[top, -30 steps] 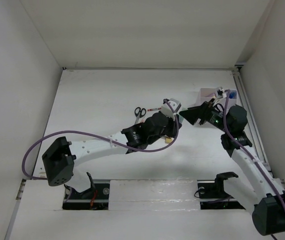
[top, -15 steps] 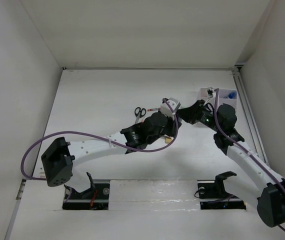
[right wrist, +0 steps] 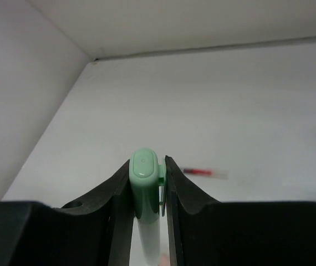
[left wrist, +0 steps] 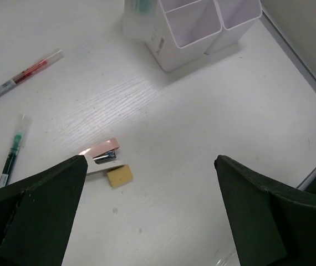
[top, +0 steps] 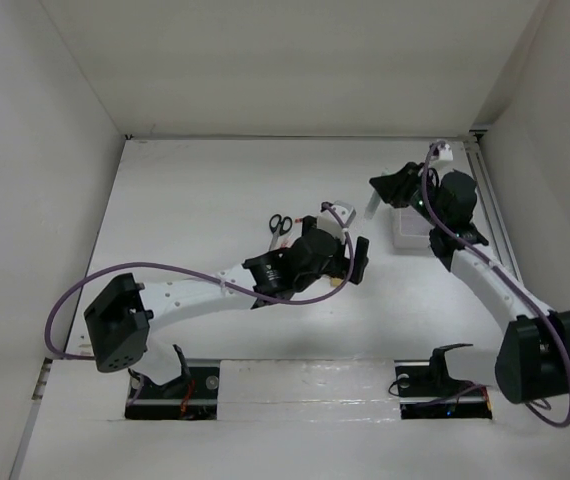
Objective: Sort the stationery into containers
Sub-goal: Place the pen in the storage box.
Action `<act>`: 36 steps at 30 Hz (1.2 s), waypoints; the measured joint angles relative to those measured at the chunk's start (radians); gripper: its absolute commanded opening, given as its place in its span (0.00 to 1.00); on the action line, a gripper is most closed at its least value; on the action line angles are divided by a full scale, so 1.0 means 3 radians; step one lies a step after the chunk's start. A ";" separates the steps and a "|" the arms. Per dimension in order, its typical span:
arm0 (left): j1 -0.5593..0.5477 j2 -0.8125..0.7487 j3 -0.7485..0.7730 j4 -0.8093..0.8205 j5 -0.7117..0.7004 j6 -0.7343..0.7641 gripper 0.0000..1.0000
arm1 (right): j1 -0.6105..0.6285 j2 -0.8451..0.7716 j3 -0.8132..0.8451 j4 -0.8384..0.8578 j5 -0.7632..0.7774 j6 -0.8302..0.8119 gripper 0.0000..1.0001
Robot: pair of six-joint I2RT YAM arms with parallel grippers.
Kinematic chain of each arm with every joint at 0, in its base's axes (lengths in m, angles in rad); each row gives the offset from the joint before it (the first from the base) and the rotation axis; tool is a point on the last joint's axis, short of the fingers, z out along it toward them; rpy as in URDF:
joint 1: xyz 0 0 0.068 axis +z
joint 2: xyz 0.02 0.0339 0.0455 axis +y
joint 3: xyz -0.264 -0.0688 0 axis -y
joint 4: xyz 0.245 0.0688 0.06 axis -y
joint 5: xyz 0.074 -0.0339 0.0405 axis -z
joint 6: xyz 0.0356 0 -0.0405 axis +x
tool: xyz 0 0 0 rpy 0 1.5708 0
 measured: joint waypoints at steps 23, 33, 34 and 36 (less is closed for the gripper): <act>0.0000 -0.0703 -0.0865 -0.0385 -0.0174 -0.0476 1.00 | -0.1306 0.1625 0.0748 0.1054 -0.0954 -0.0191 0.00; 0.0000 -0.0703 -0.0875 -0.0389 -0.0084 -0.0462 1.00 | -0.1405 0.1906 0.0771 0.1288 -0.0991 -0.0187 0.00; 0.0000 -0.0703 -0.0877 -0.0381 -0.0070 -0.0456 1.00 | -0.1408 0.1915 0.0771 0.1303 -0.0982 -0.0187 0.00; 0.0000 -0.0703 -0.0885 -0.0351 -0.0038 -0.0446 1.00 | -0.1423 0.1924 0.0771 0.1334 -0.0963 -0.0189 0.05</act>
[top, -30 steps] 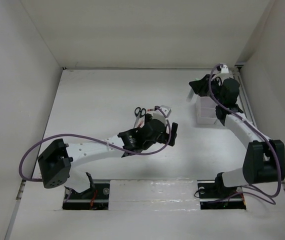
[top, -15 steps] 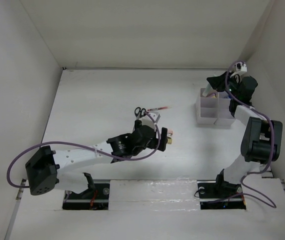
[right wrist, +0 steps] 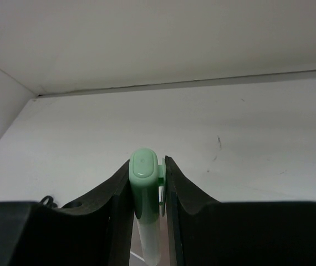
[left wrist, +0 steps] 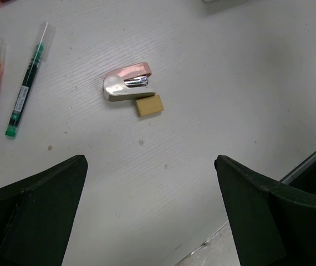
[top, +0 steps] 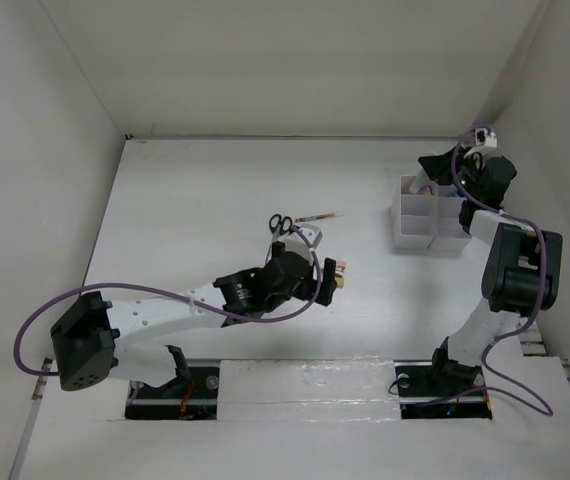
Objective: Sort the stationery into containers
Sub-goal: Place the pen in the storage box, then pick up the stationery from the center of the board.
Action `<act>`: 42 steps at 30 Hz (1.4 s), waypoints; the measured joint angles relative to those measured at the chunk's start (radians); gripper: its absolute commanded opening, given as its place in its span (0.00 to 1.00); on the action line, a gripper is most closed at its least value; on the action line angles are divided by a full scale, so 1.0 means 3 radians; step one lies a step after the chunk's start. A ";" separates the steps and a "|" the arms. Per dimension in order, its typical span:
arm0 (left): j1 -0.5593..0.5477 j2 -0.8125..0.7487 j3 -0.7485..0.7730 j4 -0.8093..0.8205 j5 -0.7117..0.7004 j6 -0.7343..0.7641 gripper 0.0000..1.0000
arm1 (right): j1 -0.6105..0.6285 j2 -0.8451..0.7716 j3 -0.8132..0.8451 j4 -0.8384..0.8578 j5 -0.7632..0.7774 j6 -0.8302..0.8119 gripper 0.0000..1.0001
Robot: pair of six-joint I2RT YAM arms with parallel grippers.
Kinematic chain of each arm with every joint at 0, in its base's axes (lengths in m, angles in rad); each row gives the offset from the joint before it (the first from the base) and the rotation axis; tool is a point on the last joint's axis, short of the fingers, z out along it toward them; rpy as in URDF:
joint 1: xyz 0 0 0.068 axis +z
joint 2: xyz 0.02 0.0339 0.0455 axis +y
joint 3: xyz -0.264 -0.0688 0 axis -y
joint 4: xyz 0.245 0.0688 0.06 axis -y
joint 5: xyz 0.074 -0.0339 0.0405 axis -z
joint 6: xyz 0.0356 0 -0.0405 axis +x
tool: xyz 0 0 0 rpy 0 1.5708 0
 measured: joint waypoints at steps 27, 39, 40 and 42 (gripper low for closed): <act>0.0006 0.0220 -0.0010 -0.0038 -0.0142 -0.0013 1.00 | 0.0328 -0.0710 -0.0299 0.0019 0.0418 0.0022 1.00; 0.0464 0.0712 0.0554 -0.0257 0.0148 -0.0010 1.00 | 0.1404 -0.2413 -0.0726 -0.1457 0.1812 0.0038 1.00; 0.0462 0.0799 0.0665 -0.0303 0.0160 -0.0039 1.00 | 0.1414 -0.2518 -0.0757 -0.1596 0.1928 0.0071 1.00; 0.0449 0.0982 0.0855 -0.0374 0.0197 -0.0107 1.00 | 0.1419 -0.2763 -0.0827 -0.1923 0.2143 0.0134 1.00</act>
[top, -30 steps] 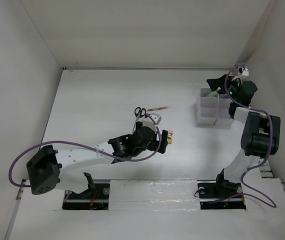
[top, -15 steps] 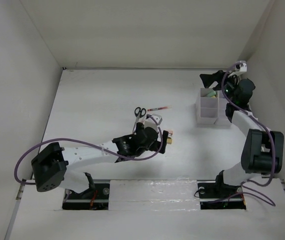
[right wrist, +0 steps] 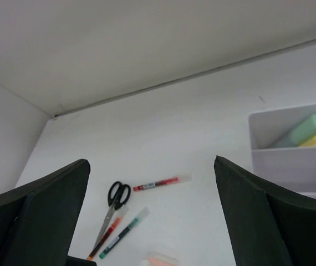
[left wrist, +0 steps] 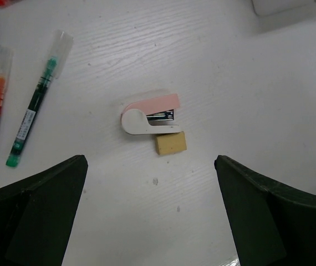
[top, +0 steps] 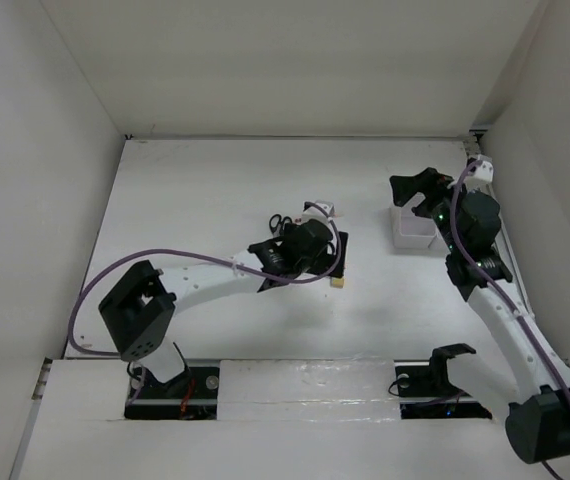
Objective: Sort the stationery into containers
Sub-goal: Pick up the stationery from the center of the board.
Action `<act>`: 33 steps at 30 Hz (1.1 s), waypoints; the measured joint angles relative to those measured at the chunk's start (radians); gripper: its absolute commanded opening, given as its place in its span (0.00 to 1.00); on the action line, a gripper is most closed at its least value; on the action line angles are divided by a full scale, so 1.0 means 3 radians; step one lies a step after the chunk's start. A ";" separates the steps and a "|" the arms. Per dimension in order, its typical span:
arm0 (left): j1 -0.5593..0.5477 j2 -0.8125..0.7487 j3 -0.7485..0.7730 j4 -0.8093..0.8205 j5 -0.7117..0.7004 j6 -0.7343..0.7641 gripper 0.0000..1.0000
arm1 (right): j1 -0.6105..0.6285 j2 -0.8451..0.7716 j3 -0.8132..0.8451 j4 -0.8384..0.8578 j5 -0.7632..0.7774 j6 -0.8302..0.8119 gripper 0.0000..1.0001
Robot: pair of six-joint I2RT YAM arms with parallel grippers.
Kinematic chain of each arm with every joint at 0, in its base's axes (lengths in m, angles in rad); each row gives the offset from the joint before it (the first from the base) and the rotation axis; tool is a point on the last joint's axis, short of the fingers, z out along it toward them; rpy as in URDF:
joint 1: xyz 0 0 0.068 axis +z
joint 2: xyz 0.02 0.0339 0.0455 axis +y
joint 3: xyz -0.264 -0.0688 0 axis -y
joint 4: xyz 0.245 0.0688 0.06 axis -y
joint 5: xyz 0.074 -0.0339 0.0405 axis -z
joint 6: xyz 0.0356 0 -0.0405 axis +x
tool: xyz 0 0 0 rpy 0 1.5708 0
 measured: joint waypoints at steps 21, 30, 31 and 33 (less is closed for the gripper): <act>-0.0346 0.1427 0.1010 -0.0652 -0.0028 -0.0675 0.70 | 0.0001 -0.0966 -0.0060 -0.1081 0.0313 0.0156 1.00; -0.0346 0.1569 0.1213 -0.0867 -0.0219 -0.0828 0.53 | 0.0001 -0.0974 -0.0060 -0.1090 0.0247 0.0158 1.00; -0.0346 0.1574 0.1221 -0.0884 -0.0234 -0.0838 0.50 | 0.0001 -0.0978 -0.0060 -0.1091 0.0239 0.0158 1.00; -0.0346 0.1589 0.1230 -0.0921 -0.0276 -0.0855 0.41 | 0.0001 -0.0993 -0.0060 -0.1094 0.0229 0.0158 1.00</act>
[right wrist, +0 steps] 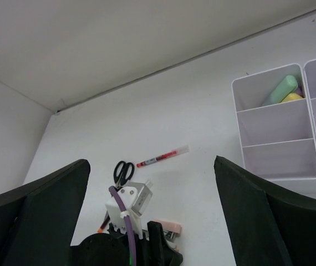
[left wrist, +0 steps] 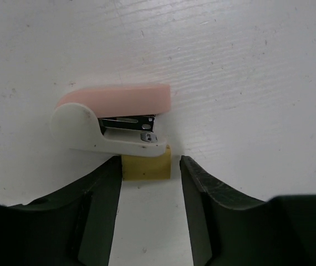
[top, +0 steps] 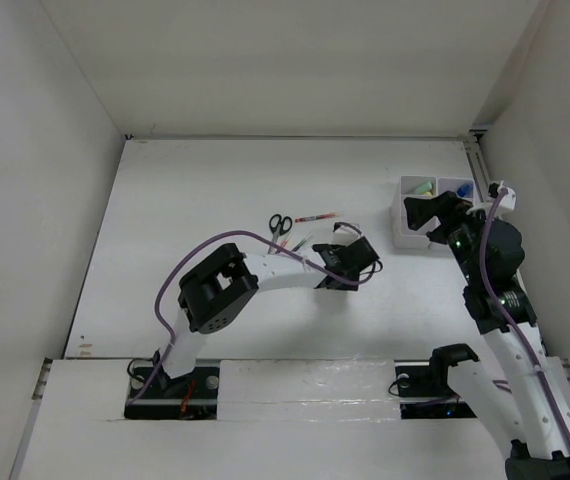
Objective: Sort the stationery into containers
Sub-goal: Pick up the stationery from the center of the board.
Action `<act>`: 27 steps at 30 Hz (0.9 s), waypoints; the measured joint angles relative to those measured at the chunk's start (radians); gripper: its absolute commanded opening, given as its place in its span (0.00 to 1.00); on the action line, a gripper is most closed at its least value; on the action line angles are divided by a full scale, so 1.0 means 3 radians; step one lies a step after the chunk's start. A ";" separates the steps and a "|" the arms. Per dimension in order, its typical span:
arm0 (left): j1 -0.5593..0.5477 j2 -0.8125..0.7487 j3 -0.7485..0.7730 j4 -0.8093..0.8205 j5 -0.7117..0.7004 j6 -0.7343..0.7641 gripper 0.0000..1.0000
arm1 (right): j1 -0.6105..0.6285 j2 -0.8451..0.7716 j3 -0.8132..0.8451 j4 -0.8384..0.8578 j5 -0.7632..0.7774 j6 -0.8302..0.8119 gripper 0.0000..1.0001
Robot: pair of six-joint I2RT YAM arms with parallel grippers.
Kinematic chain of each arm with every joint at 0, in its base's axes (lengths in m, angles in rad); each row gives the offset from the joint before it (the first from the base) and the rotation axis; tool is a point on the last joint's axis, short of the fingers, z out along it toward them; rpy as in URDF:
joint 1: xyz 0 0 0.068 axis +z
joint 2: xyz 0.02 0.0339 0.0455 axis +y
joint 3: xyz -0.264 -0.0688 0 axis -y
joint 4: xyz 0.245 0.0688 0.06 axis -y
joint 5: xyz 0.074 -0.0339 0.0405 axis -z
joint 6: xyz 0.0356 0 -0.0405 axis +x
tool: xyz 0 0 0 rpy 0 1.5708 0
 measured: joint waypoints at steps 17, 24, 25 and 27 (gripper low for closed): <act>0.0013 -0.0062 -0.0111 0.0159 0.0126 0.0212 0.00 | -0.0005 -0.0064 0.0000 -0.0013 -0.0135 0.0001 1.00; -0.0167 -0.0432 -0.0515 0.0483 0.0526 0.0477 0.00 | -0.0296 0.0079 -0.0051 0.0010 -0.0546 0.0075 1.00; -0.0196 -0.0511 -0.0558 0.0526 0.0556 0.0526 0.00 | -0.0380 0.0117 -0.0071 0.0018 -0.0613 0.0094 1.00; -0.0220 -0.0675 -0.0650 0.0615 0.0589 0.0623 0.00 | -0.0511 0.0205 -0.0102 0.0014 -0.0720 0.0122 1.00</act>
